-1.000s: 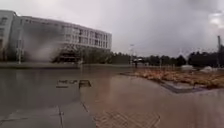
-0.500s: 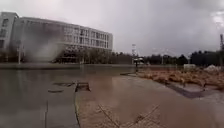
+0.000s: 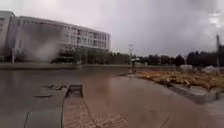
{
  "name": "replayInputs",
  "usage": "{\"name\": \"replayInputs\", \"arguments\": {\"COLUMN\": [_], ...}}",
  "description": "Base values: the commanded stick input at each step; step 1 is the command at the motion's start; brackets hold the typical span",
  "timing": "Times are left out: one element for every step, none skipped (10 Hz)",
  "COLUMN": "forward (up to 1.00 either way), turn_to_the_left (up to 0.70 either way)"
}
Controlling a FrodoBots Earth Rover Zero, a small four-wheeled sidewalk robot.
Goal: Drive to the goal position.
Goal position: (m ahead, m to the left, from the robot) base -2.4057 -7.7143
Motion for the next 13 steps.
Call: {"name": "replayInputs", "arguments": {"forward": [0.7, 0.7, 0.7, 0.7, 0.7, 0.7, 0.7, 0.7, 0.7, 0.7, 0.7, 0.7, 0.7], "turn_to_the_left": [0.02, 0.02, 0.02, 0.02, 0.19, 0.35, 0.21, 0.02, 0.01, 0.0, 0.0, 0.0, 0.0]}}
